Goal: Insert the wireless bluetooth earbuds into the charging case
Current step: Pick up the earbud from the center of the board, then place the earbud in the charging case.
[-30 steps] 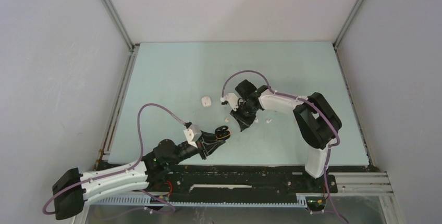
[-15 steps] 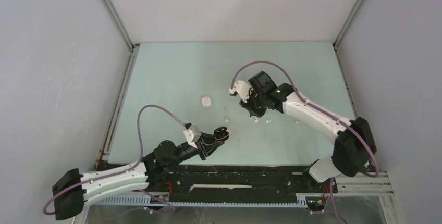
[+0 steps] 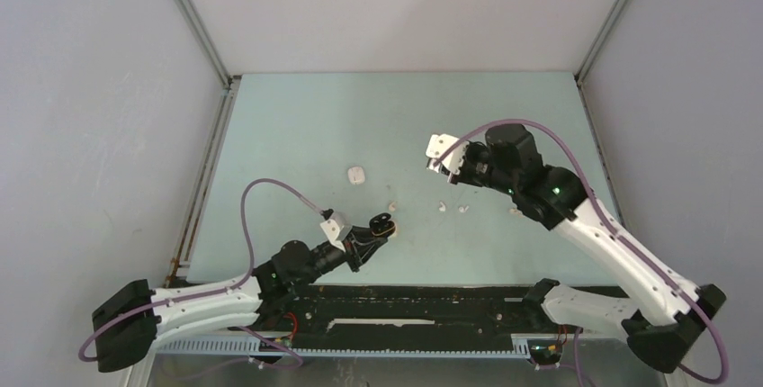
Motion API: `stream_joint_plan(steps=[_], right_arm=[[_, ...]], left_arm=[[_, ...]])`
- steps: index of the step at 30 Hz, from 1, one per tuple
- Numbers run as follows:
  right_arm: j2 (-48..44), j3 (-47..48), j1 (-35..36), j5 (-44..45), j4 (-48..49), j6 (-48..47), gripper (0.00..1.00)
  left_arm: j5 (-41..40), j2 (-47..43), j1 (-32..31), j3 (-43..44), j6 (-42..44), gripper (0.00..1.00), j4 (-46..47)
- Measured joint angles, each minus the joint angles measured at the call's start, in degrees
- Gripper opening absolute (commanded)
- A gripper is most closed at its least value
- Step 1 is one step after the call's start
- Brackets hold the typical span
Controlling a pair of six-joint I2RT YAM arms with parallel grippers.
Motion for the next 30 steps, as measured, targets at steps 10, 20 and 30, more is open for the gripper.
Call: stream_joint_plan(steps=[10, 20, 30], right_arm=[[-17.3, -11.1, 13.6, 3.5, 12.0, -6.1, 0.0], [-19.7, -21.7, 24.6, 9.7, 22.0, -12.5, 0.0], [-19.4, -24.4, 29.3, 10.8, 28.8, -15.5, 0.0]], left_arm=[[-0.5, 9.2, -0.4, 2.7, 0.9, 0.0, 7.1], [-0.5, 10.8, -2.4, 4.7, 4.5, 0.0, 11.6], [-0.4, 10.8, -3.8, 4.7, 7.1, 0.0, 12.3]])
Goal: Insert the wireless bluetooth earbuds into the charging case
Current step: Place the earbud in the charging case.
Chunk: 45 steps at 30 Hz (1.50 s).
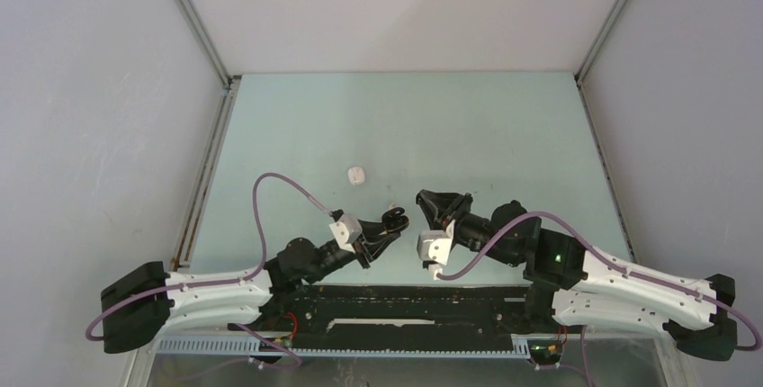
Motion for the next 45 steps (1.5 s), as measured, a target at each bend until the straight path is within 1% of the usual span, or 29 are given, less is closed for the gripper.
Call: stream_joint_plan(steps=[7, 20, 45], right_arm=[[1.3, -2.2, 2.5, -0.1, 2.8, -2.4, 0.0], [3.9, -3.4, 4.6, -0.7, 6.4, -3.0, 0.0], [5.4, -5.8, 4.9, -0.1, 7.7, -5.9, 0.0]], left_arm=[[0.0, -0.8, -0.5, 0.0, 0.6, 0.0, 0.7], [0.5, -2.3, -0.9, 0.0, 1.5, 0.0, 1.4], [0.9, -2.9, -1.1, 0.0, 1.5, 0.0, 2.0]])
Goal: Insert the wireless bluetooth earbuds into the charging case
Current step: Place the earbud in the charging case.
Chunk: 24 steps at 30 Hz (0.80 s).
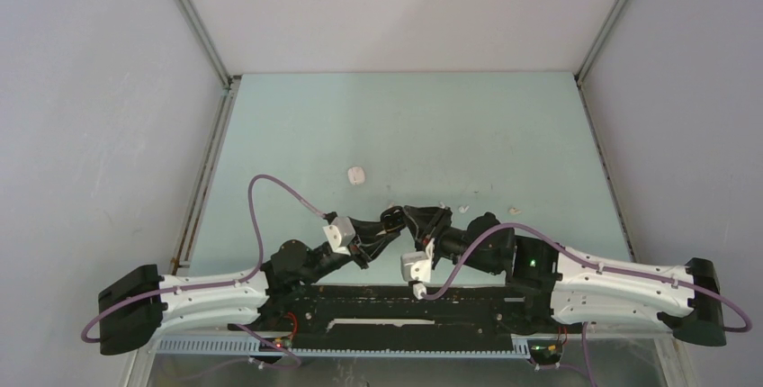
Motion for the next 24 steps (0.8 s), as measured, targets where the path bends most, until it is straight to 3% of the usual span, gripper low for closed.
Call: stream_joint_plan(steps=[10, 13, 24], right_arm=[[0.6, -0.3, 0.0, 0.2, 0.8, -1.7, 0.0], [0.6, -0.3, 0.1, 0.2, 0.6, -2.1, 0.09], [0.6, -0.3, 1.5, 1.3, 0.3, -3.9, 0.24]], left_arm=[[-0.7, 0.0, 0.0, -0.1, 0.0, 0.0, 0.0], [-0.7, 0.0, 0.0, -0.1, 0.0, 0.0, 0.0], [-0.9, 0.0, -0.2, -0.1, 0.0, 0.0, 0.0]])
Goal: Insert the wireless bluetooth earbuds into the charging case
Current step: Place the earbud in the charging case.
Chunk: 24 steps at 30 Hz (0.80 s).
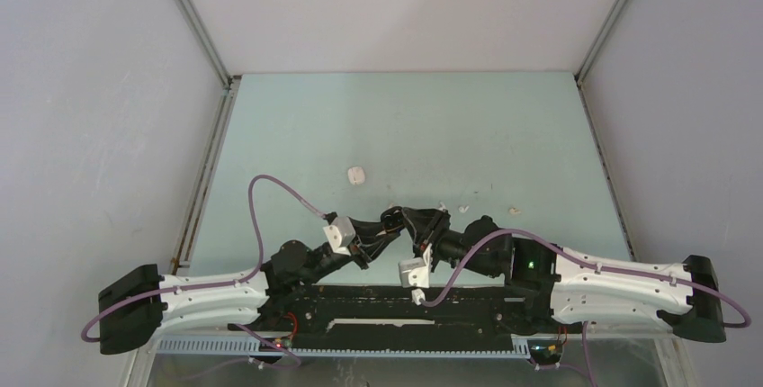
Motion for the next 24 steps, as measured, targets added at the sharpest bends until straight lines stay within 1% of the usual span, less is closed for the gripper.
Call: stream_joint_plan(steps=[2, 8, 10, 14, 16, 19, 22, 24], right_arm=[[0.0, 0.0, 0.4, 0.4, -0.3, -0.3, 0.28], [0.0, 0.0, 0.9, 0.5, -1.5, -0.1, 0.37], [0.0, 0.0, 1.0, 0.5, -1.9, 0.0, 0.38], [0.0, 0.0, 1.0, 0.5, -2.9, 0.5, 0.43], [0.0, 0.5, 1.0, 0.5, -4.0, 1.3, 0.48], [0.1, 2.6, 1.0, 0.3, -6.8, 3.3, 0.56], [0.7, 6.8, 1.0, -0.3, -12.5, 6.7, 0.64], [1.2, 10.4, 0.3, -1.6, -16.9, 9.2, 0.64]], left_arm=[[0.0, 0.0, -0.1, 0.0, 0.0, 0.0, 0.0], [0.0, 0.0, -0.2, -0.2, 0.0, 0.0, -0.2], [0.0, 0.0, -0.2, -0.2, 0.0, 0.0, -0.5], [0.0, 0.0, -0.2, -0.8, 0.0, 0.0, -0.6], [0.0, 0.0, -0.2, -0.9, 0.0, 0.0, -0.9], [-0.1, 0.3, -0.2, -0.9, 0.0, 0.0, -0.6], [0.0, 0.4, -0.2, -0.9, 0.0, 0.0, 0.7], [-0.1, 0.4, -0.2, -0.9, 0.1, 0.0, 1.4]])
